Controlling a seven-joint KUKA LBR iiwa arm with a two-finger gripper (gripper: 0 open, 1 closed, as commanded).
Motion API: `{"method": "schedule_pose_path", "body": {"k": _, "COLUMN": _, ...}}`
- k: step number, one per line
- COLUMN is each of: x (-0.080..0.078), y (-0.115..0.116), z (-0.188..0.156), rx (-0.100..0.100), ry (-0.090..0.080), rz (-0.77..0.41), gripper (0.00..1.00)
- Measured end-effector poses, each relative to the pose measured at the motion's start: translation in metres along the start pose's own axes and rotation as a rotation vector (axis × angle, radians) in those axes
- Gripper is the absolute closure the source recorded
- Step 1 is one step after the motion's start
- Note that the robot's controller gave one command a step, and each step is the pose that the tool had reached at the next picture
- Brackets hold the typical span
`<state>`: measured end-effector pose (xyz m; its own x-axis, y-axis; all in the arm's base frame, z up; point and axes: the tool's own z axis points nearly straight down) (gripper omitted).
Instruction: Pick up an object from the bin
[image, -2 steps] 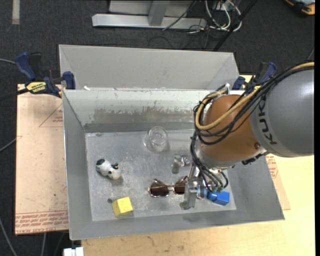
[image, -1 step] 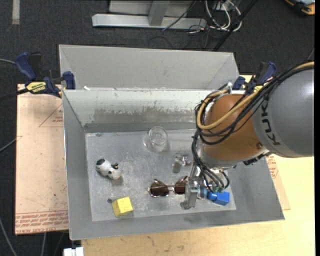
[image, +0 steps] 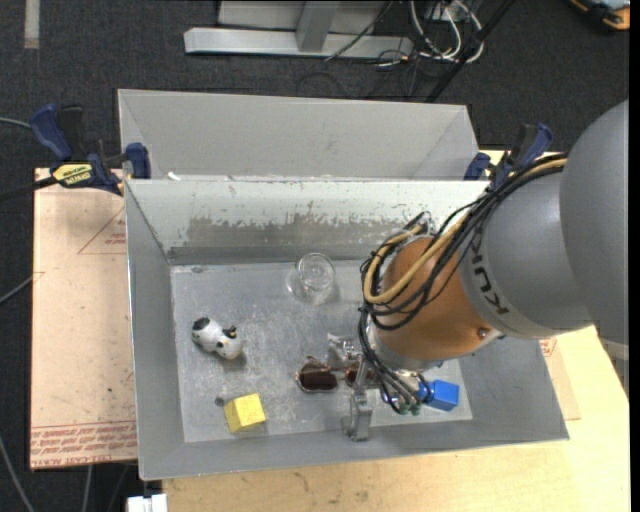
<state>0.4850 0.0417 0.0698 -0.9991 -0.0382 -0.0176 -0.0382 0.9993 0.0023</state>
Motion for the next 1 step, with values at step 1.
{"method": "schedule_pose_path", "body": {"k": 1, "x": 0.0045, "y": 0.0088, "z": -0.0018, "rx": 0.001, "ry": 0.012, "rz": 0.151, "gripper": 1.00}}
